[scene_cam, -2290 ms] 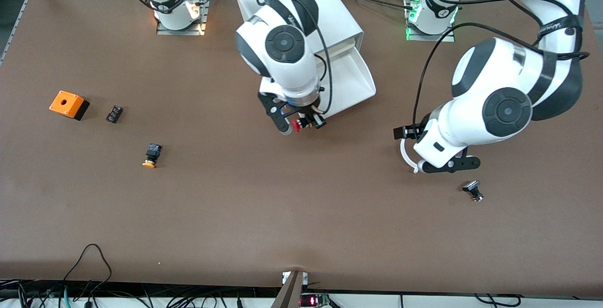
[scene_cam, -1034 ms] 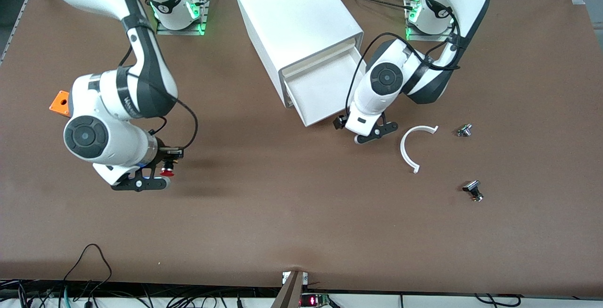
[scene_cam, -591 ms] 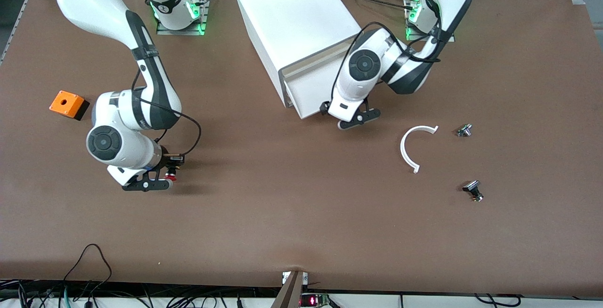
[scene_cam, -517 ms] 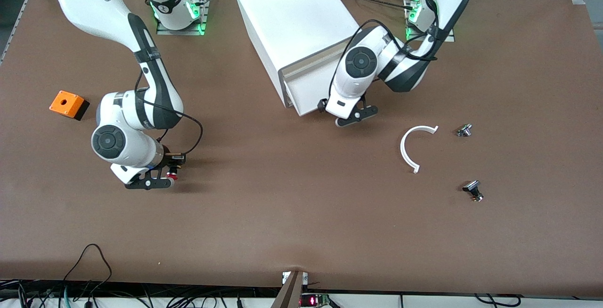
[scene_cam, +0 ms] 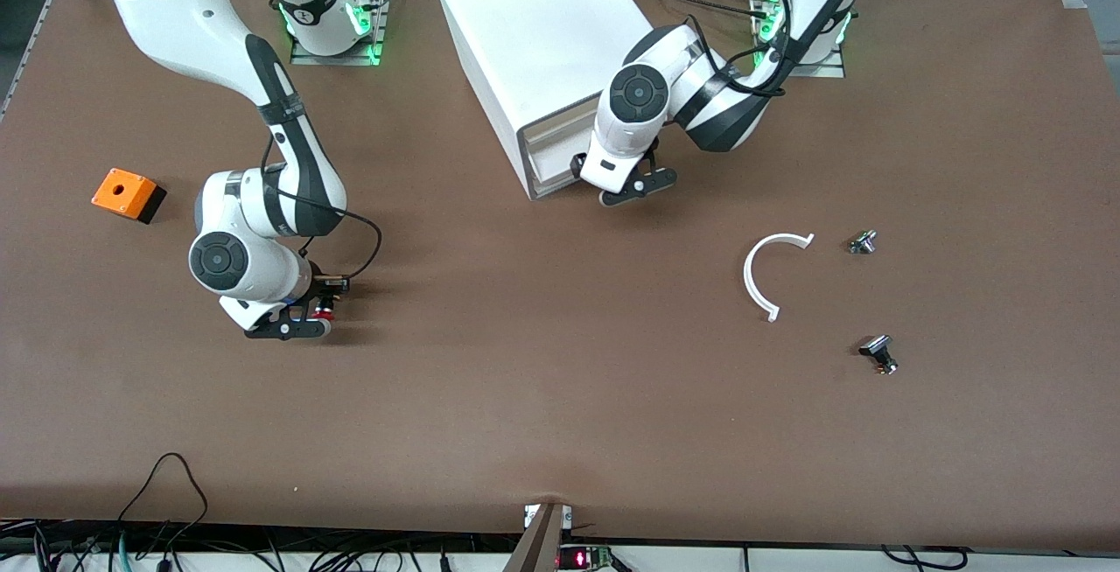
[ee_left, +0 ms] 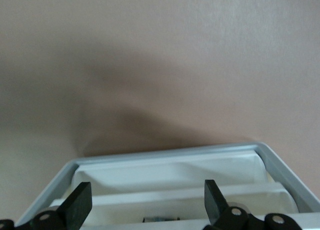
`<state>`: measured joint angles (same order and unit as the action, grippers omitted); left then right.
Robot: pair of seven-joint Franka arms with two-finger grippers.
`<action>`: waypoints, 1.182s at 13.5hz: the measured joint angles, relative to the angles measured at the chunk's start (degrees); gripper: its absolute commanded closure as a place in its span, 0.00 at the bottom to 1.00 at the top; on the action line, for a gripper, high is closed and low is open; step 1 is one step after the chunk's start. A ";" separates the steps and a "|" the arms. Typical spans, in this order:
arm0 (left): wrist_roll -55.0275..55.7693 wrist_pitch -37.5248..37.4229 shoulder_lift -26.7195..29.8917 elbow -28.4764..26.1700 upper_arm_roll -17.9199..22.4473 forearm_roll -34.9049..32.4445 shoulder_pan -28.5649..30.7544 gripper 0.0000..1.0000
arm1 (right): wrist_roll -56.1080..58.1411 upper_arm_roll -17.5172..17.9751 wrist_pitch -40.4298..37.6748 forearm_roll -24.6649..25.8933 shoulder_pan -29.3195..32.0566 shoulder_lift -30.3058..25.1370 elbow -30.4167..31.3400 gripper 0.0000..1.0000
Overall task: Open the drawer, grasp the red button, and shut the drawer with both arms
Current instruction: 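Push the drawer shut with the left gripper while the right gripper carries the button, then set the red button down beside the yellow button with the right gripper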
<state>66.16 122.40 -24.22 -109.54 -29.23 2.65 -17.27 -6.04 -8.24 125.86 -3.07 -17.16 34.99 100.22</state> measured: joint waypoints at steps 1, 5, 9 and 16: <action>0.03 -0.10 0.00 -0.04 -0.19 0.83 -0.02 0.01 | 0.00 0.00 0.00 -0.01 0.00 0.00 0.00 0.14; 0.04 -1.34 0.00 -0.18 -0.52 4.19 -0.04 0.01 | 0.21 -0.02 0.84 -0.01 0.22 -0.64 -1.07 0.01; 0.27 -2.17 0.00 -0.20 -1.23 5.53 -0.06 0.01 | 5.34 -0.09 -0.21 -0.01 2.61 -6.72 -3.88 0.01; -0.08 -6.32 0.35 2.21 -1.04 5.45 0.63 0.01 | 7.43 -0.02 -17.06 -0.01 3.53 -22.25 -6.13 0.01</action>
<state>66.08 116.08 -23.87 -107.33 -30.27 8.10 -16.64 1.38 -8.26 108.79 -3.08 -13.63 12.74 94.09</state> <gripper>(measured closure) 0.009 0.004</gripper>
